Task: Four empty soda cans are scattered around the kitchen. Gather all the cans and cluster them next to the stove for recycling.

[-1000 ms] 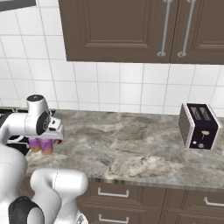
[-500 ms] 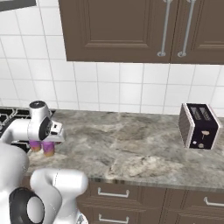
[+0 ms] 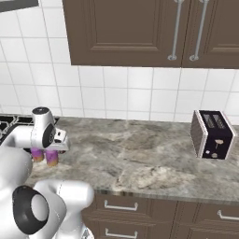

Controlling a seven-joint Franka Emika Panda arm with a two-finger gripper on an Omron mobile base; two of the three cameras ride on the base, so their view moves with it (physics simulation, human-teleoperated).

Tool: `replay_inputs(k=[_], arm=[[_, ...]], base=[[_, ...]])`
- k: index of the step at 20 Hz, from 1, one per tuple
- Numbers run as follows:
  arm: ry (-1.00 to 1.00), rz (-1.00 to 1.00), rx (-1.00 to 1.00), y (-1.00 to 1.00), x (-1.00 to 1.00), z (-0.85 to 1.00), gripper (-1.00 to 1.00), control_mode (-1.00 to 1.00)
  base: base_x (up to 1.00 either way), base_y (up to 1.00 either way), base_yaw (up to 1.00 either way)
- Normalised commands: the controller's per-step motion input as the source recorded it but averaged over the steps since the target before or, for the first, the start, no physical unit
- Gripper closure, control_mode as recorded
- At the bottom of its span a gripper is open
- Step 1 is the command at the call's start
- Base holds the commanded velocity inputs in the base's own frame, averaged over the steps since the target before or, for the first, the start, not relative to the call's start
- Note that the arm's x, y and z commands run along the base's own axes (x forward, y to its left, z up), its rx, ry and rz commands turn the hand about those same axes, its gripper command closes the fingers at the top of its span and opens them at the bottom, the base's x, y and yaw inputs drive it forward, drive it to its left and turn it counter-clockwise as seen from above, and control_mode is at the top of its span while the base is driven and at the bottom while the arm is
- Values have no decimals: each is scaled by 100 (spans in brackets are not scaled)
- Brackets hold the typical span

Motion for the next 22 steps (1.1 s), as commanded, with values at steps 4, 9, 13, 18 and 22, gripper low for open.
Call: replay_inputs(k=[4,9,13,18,22], arm=[[0,0,0,0,0,-12,100,-100],[0,0,0,2,-10,-31,100,-100],[0,0,0,0,-1,-31,100,-100],[0,0,0,0,-1,-30,100,-100],[0,0,0,0,0,-52,100,-100]], base=[[0,0,0],[0,0,0],[0,0,0],[0,0,0],[0,0,0]])
